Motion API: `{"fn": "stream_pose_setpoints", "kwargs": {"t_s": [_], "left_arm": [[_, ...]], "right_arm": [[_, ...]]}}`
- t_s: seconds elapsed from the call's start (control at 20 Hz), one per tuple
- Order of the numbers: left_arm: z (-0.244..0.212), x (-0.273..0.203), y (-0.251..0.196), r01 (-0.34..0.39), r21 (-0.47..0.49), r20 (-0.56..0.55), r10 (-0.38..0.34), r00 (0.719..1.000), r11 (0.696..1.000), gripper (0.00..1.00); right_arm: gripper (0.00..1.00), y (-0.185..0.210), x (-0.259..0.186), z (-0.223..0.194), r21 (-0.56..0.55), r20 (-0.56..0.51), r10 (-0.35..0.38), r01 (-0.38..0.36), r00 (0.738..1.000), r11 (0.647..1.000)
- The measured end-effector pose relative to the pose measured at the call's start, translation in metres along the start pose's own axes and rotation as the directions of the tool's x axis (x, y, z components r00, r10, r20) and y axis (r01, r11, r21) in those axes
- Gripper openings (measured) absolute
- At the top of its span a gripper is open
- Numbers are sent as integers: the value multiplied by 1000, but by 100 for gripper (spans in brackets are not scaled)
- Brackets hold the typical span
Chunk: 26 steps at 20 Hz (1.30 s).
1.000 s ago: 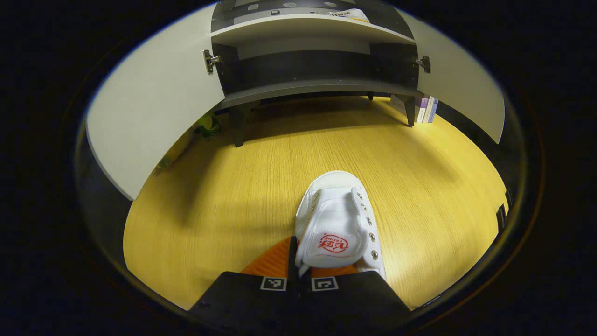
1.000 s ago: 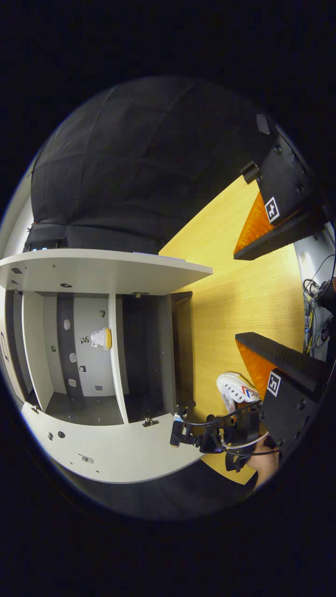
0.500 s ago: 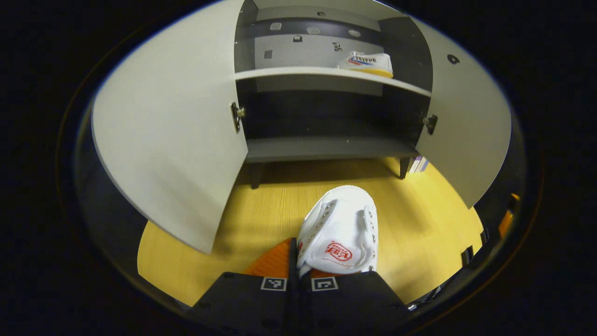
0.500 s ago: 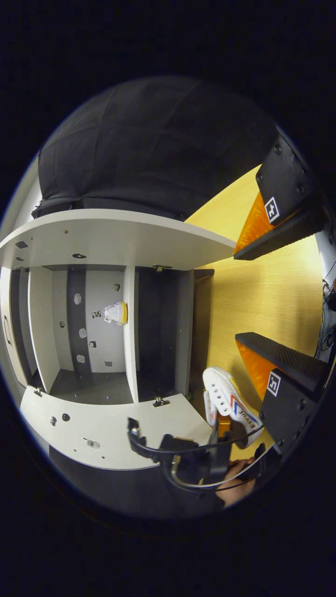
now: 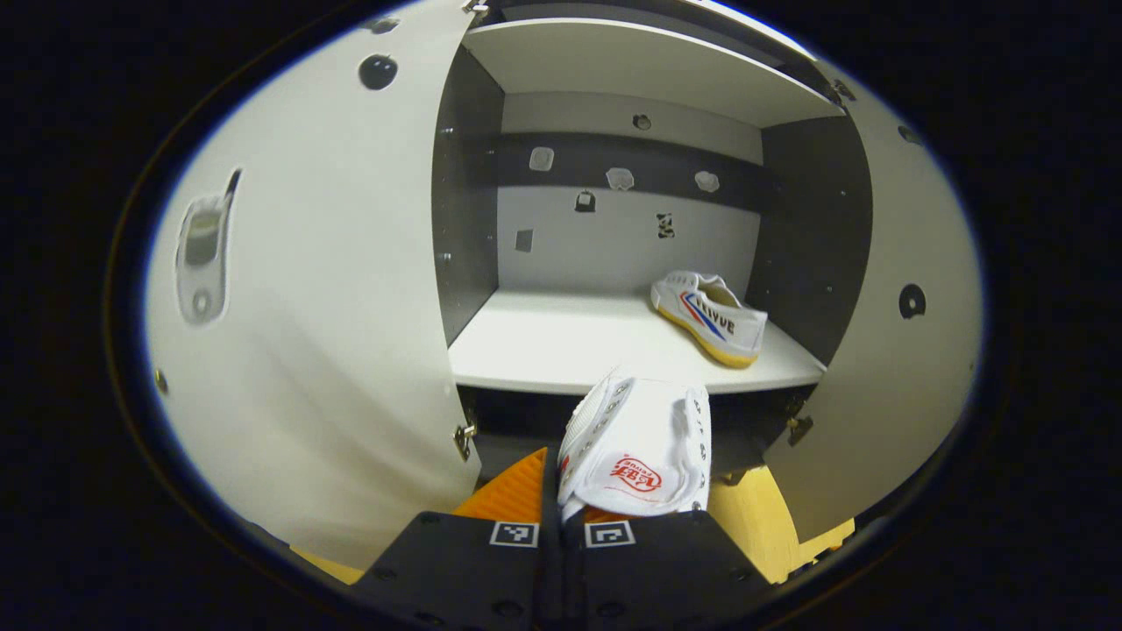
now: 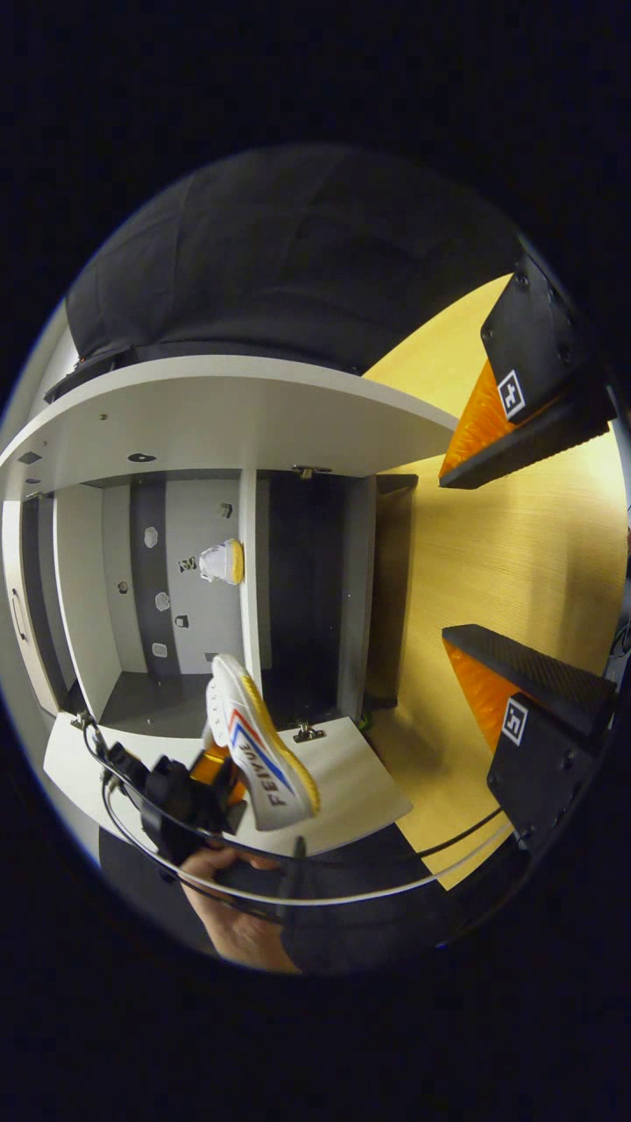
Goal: Grab one shoe with the right hand and put it into the shoe cabinet, grab the other shoe with the left hand and put it into the shoe cabinet; then close the right door with the right hand and the left door with the left hand.
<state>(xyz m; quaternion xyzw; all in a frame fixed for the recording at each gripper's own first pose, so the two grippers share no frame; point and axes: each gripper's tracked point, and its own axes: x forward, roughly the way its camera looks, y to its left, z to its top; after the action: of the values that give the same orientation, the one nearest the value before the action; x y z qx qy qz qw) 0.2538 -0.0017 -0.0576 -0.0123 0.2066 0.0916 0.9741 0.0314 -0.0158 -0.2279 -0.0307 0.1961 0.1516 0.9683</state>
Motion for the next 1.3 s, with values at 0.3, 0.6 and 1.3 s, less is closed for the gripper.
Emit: {"fn": "stream_pose_setpoints", "kwargs": {"t_s": [0.3,0.6,1.3], "left_arm": [[99,90,0,-62,2,52,62,997,998,5],[115,191,-3,-76,92,-75,83,994,993,5],[97,217,-25,-42,203,-200,83,976,978,23]], "right_arm": [[99,-27,10,-17,0,-27,11,-11,1000,1000],[99,-45,6,-25,51,-70,14,-11,997,999],[99,-69,-8,-16,37,-47,-60,62,997,997]]}}
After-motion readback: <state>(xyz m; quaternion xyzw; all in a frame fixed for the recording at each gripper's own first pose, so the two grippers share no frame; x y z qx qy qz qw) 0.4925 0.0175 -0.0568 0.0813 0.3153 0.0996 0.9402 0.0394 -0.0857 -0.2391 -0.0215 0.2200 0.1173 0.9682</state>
